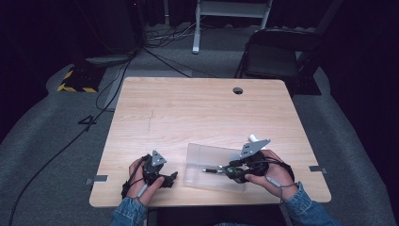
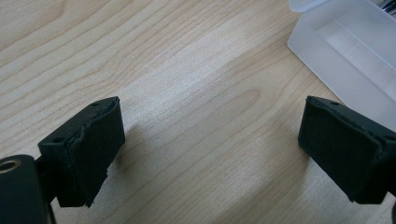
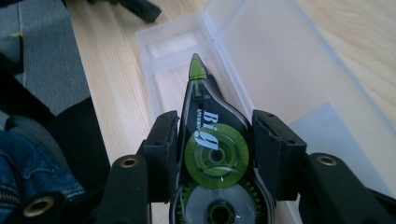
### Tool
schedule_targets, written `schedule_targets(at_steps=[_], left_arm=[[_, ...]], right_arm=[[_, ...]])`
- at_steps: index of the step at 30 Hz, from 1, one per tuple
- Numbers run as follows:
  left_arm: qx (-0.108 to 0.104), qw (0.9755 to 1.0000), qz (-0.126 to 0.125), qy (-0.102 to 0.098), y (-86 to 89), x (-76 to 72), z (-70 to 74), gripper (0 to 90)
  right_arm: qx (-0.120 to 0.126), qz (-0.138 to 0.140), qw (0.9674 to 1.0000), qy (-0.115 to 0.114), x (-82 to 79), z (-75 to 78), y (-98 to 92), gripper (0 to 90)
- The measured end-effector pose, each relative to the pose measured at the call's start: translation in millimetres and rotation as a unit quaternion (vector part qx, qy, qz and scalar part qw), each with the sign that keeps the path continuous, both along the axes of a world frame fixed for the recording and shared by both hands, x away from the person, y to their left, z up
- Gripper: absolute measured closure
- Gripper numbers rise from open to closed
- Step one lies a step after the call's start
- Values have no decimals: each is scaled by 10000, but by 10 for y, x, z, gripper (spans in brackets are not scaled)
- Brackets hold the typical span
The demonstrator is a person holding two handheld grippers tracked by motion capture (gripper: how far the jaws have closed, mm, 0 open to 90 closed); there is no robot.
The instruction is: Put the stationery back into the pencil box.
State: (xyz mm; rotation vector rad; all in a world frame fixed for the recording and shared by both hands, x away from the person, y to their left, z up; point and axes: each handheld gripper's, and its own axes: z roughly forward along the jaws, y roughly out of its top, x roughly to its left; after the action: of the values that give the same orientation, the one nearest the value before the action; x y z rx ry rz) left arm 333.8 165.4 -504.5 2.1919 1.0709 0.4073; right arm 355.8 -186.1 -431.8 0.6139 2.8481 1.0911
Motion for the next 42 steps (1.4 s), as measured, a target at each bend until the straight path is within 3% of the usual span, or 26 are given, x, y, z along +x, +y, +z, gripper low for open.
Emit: schedule_targets(at_steps=[28,34,42], left_arm=[[-42,10000,2,4,1,-20,-5,76],[-42,10000,3,4,1,-21,-5,76],[-41,10000,1,4,1,-20,-5,76]], right_arm=[[-429,433,9979,218,61,-293,84,527],[-469,523,9973,202,71,-311,84,526],[-435,528,9970,361,80,-345,78,525]])
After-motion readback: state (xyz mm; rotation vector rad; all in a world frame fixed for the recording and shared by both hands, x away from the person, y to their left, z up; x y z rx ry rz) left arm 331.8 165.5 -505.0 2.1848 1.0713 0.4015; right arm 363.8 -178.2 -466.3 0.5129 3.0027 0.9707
